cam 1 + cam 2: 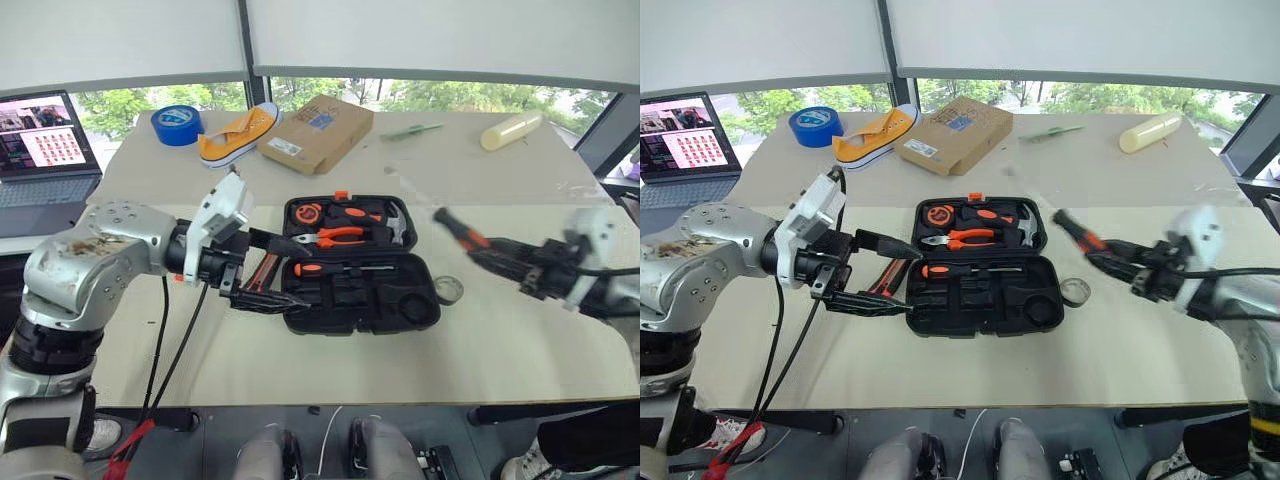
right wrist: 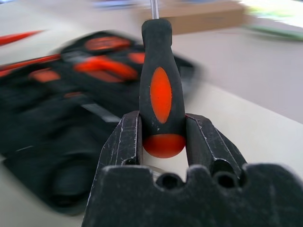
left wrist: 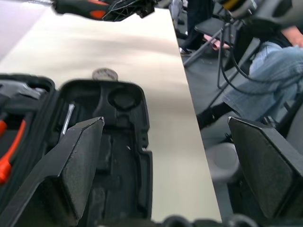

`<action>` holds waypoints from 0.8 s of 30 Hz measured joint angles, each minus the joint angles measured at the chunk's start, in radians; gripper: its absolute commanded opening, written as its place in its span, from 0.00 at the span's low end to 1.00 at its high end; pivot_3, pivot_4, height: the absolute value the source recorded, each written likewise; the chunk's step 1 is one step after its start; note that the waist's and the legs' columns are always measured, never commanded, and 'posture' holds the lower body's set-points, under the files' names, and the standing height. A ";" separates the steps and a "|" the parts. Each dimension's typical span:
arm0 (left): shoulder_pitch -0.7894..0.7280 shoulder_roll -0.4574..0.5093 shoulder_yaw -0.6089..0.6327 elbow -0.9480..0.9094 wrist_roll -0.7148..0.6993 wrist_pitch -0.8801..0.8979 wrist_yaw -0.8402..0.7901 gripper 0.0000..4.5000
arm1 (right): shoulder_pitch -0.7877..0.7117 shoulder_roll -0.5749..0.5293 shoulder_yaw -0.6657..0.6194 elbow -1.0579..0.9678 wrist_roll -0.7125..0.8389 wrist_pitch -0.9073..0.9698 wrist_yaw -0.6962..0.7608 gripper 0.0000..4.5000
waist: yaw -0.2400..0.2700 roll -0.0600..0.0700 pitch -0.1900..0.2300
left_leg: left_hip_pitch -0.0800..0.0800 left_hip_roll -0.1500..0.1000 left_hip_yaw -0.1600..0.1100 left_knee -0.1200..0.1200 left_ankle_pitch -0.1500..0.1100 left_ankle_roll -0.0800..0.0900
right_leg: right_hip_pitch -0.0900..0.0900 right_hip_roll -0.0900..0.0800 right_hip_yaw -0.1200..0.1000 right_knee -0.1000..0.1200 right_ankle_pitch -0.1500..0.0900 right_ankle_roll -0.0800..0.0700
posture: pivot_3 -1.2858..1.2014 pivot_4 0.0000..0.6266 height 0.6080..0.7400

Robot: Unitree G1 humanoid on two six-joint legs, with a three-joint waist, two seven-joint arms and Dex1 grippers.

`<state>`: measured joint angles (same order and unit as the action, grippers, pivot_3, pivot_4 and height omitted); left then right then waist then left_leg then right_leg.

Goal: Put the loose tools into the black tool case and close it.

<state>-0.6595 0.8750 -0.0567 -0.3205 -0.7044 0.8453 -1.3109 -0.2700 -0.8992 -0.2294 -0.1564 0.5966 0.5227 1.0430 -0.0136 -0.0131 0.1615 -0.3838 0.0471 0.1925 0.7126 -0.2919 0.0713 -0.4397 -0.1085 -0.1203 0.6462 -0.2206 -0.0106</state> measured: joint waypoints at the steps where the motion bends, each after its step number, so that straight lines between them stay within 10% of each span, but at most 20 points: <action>1: 0.006 0.014 -0.002 0.008 0.003 -0.006 -0.011 1.00 | -0.037 -0.007 0.043 0.013 -0.015 -0.011 0.036 0.21 | 0.000 0.000 0.000 | 0.000 0.000 0.000 0.000 0.000 0.000 | -0.001 0.000 0.000 0.000 0.000 0.000 | 0.52 0.24 0.93; 11: 0.119 0.076 0.046 -0.030 -0.005 -0.033 -0.012 1.00 | -0.378 0.035 0.415 0.439 -0.378 -0.490 0.348 0.21 | 0.013 -0.001 0.001 | -0.003 -0.002 0.000 0.002 0.000 0.001 | -0.002 -0.003 -0.002 0.000 0.000 0.000 | 0.52 0.24 0.93; 24: 0.130 0.077 0.076 -0.046 -0.008 -0.033 0.038 1.00 | -0.466 0.107 0.447 0.680 -0.497 -0.675 0.397 0.21 | 0.002 -0.001 0.001 | -0.004 -0.001 0.000 0.002 0.000 0.000 | -0.002 -0.003 -0.003 0.001 0.000 0.000 | 0.52 0.24 0.93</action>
<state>-0.5292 0.9515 0.0192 -0.3663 -0.7122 0.8120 -1.2732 -0.7364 -0.7923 0.2173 0.5232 0.0998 -0.1527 1.4398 -0.0116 -0.0142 0.1627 -0.3874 0.0458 0.1925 0.7147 -0.2918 0.0718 -0.4417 -0.1115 -0.1229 0.6471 -0.2207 -0.0107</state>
